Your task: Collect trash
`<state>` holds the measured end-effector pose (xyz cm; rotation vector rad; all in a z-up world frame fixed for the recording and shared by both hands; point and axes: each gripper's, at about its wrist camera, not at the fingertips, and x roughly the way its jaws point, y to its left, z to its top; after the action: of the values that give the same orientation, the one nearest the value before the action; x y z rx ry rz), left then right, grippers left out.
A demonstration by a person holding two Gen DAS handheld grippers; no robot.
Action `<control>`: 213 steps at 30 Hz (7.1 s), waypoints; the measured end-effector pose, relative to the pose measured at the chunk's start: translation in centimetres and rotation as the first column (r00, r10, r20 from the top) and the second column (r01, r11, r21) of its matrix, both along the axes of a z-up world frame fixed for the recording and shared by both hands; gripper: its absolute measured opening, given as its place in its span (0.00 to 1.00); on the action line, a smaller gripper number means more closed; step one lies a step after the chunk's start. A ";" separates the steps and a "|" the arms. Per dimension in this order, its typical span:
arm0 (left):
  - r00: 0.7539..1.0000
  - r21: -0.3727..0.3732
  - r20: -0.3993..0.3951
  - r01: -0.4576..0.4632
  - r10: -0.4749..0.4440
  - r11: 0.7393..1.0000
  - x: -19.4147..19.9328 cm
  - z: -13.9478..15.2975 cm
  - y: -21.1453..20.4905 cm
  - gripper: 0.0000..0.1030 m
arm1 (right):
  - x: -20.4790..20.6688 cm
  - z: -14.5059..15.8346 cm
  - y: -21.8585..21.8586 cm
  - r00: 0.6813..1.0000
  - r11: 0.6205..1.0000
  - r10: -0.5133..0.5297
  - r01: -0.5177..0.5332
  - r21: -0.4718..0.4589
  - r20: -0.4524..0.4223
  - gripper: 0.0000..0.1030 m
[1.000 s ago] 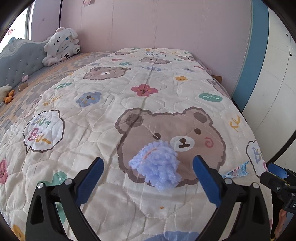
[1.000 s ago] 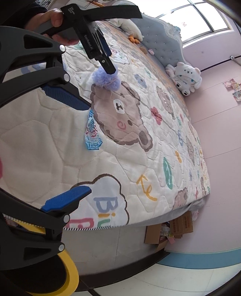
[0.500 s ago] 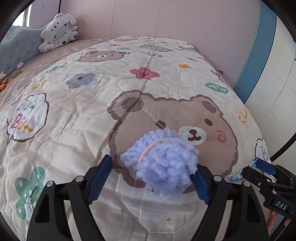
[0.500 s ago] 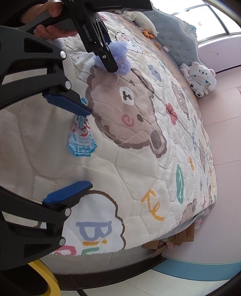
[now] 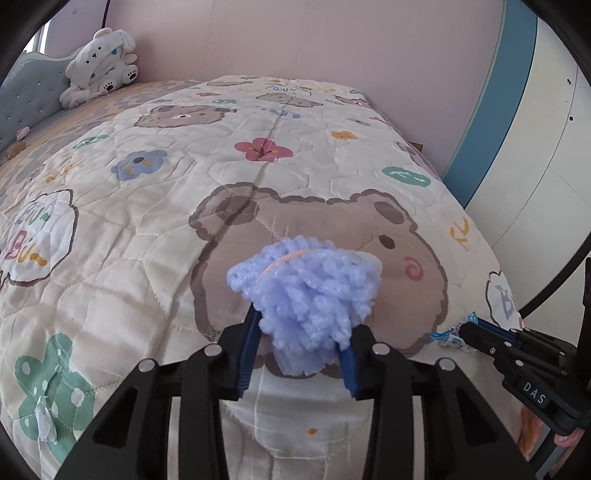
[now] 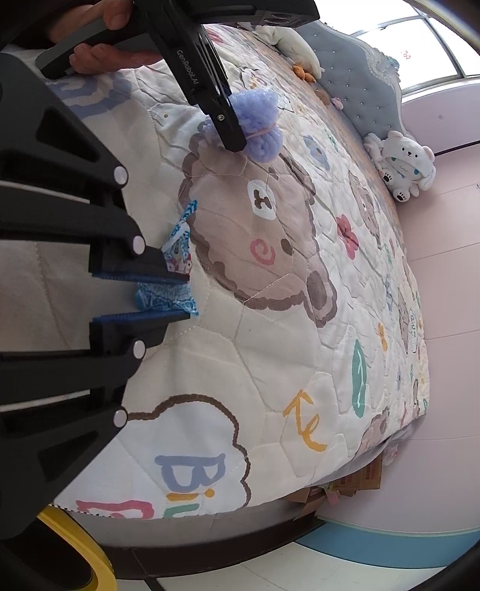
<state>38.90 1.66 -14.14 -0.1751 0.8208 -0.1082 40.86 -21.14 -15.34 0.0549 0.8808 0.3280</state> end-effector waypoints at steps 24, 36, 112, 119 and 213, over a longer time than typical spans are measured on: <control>0.996 -0.007 0.080 0.040 -0.039 0.999 -4.1 4.9 -0.7 0.25 | -5.7 5.8 -3.2 0.997 0.999 -0.019 0.015 0.042 0.075 0.03; 0.989 0.006 0.112 0.101 -0.101 0.995 -7.9 7.0 -4.0 0.25 | -12.1 9.7 -9.1 0.985 0.991 -0.101 0.088 0.098 0.139 0.03; 0.858 0.019 0.069 0.509 -0.509 0.861 -13.4 5.7 -29.1 0.38 | -21.8 8.7 -30.3 0.866 0.869 -0.489 0.473 0.145 0.104 0.04; 0.870 0.016 0.075 0.488 -0.488 0.873 -13.4 6.0 -28.4 0.50 | -21.8 8.8 -30.1 0.862 0.865 -0.495 0.477 0.154 0.110 0.27; 0.889 0.051 0.457 -0.029 0.002 0.998 -27.9 16.7 0.0 0.92 | -28.3 18.5 -1.2 0.776 0.904 -0.407 0.418 0.090 0.481 0.92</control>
<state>11.01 1.67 2.59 -0.0962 0.3485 -0.1055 12.51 -22.30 3.13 0.1369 0.3428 -0.0882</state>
